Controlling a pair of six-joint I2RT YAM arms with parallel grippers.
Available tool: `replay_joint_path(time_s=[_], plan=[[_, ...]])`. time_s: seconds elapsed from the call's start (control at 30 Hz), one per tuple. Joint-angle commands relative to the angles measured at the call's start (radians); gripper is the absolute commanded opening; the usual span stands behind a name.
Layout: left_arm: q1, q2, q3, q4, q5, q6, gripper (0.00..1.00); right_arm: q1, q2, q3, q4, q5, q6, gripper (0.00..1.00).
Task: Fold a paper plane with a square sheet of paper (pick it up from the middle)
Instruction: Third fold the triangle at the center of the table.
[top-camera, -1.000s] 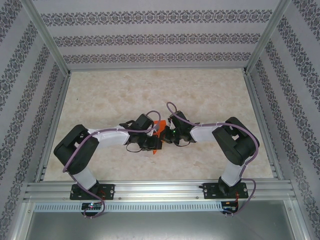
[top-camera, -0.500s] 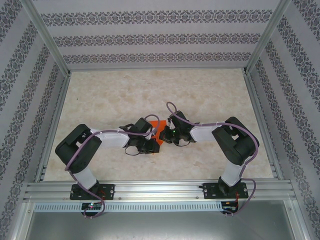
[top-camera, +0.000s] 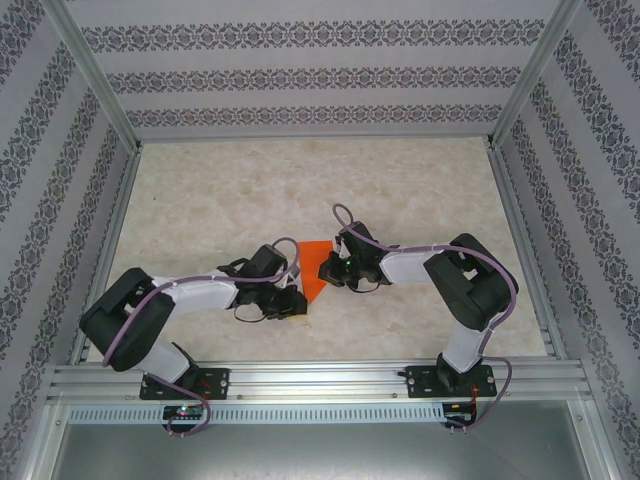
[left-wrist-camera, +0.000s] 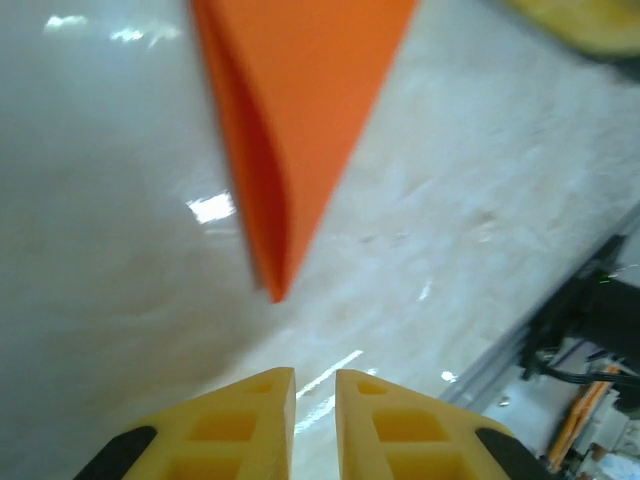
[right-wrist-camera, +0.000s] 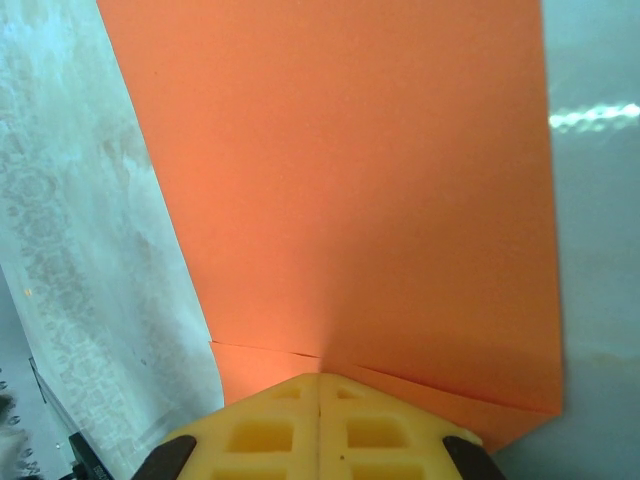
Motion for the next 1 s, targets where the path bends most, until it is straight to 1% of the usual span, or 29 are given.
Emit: replay_joint_path(time_s=[0.0,0.13,0.23,0.3,0.33,0.43,0.6,0.7,0.8,0.87,0.97], plan=[[0.016,-0.045,0.048,0.083,0.022,-0.061,0.21,0.004,0.048,-0.018,-0.064,0.084,0.008,0.05],[0.016,0.010,0.095,0.125,0.016,-0.078,0.21,0.006,0.049,-0.014,-0.052,0.083,0.017,0.05],[0.017,0.059,0.102,0.159,-0.033,-0.087,0.21,0.006,0.051,-0.014,-0.047,0.083,0.022,0.05],[0.016,0.103,0.105,0.207,-0.040,-0.108,0.21,0.007,0.053,-0.012,-0.044,0.080,0.022,0.05],[0.016,0.129,0.107,0.244,-0.027,-0.122,0.21,0.007,0.053,-0.011,-0.044,0.080,0.024,0.05],[0.018,0.185,0.116,0.240,-0.048,-0.122,0.20,0.006,0.051,-0.010,-0.045,0.078,0.021,0.06],[0.021,0.199,0.062,0.212,-0.127,-0.099,0.20,0.003,0.030,-0.019,-0.035,0.083,0.020,0.07],[0.029,0.204,0.033,0.219,-0.130,-0.095,0.19,0.003,-0.003,-0.026,-0.022,0.084,0.016,0.09],[0.032,0.198,0.013,0.221,-0.133,-0.095,0.19,0.003,-0.067,-0.039,-0.004,0.096,0.012,0.14],[0.033,0.197,0.008,0.224,-0.130,-0.093,0.17,0.001,-0.111,-0.047,-0.004,0.098,0.001,0.14],[0.033,0.198,0.013,0.224,-0.119,-0.085,0.15,0.009,-0.137,-0.053,0.024,0.058,-0.014,0.10]])
